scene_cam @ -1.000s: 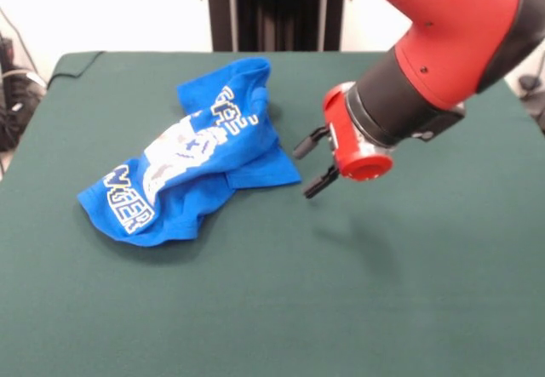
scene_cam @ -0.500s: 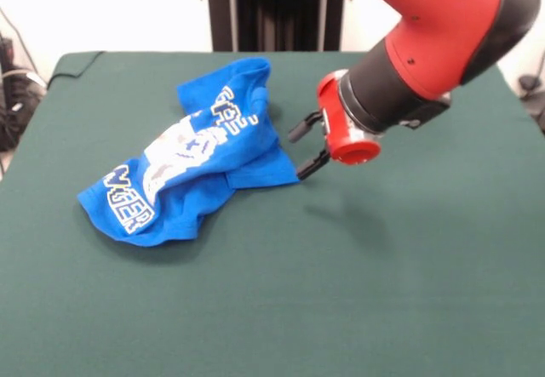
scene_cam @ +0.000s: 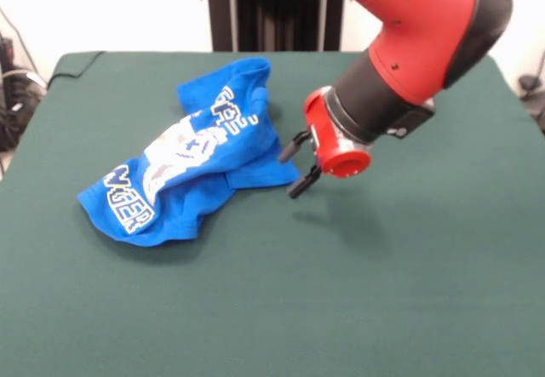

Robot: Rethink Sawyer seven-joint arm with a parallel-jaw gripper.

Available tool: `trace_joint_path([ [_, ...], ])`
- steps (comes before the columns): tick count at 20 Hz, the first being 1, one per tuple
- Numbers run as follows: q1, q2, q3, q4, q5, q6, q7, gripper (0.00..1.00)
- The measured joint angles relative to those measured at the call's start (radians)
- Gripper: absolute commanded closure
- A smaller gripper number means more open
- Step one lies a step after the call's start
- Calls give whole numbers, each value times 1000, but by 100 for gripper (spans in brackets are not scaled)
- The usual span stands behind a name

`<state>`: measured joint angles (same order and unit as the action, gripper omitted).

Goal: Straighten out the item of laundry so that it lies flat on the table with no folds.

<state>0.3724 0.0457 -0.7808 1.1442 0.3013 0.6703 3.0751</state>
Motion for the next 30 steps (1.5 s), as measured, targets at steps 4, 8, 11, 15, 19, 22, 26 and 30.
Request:
trace_joint_path([
  [4,0,0,13,19,12,-61,0,0],
  [8,-2,0,42,41,26,-107,0,0],
  [11,-2,0,54,52,27,-113,0,0],
  [15,-5,-17,64,67,27,-121,0,0],
  [19,-8,-28,66,81,27,-122,0,0],
  [22,-10,-36,67,99,27,-122,0,0],
  [26,-12,-46,67,115,27,-122,0,0],
  [30,-15,-47,68,125,27,-130,0,0],
])
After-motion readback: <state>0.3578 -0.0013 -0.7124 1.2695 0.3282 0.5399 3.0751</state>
